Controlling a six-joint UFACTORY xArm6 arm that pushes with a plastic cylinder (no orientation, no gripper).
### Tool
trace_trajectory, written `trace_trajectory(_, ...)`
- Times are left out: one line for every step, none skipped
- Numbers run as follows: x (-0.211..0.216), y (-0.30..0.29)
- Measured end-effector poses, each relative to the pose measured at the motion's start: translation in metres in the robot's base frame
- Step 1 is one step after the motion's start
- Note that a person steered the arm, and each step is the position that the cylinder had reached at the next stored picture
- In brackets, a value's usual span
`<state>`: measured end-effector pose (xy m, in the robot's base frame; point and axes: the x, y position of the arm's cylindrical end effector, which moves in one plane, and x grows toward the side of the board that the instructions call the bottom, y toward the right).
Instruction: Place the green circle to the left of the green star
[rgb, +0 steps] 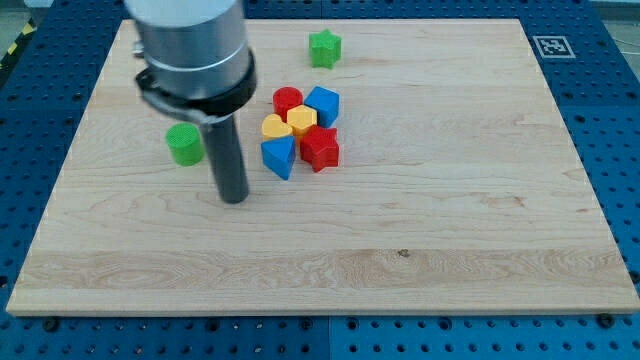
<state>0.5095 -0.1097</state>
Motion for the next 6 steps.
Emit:
trace_trajectory(0.002, -0.039)
trace_trajectory(-0.026, -0.065)
trace_trajectory(-0.054, -0.054)
trace_trajectory(-0.06, -0.056)
trace_trajectory(-0.052, -0.066)
trace_trajectory(-0.08, -0.069)
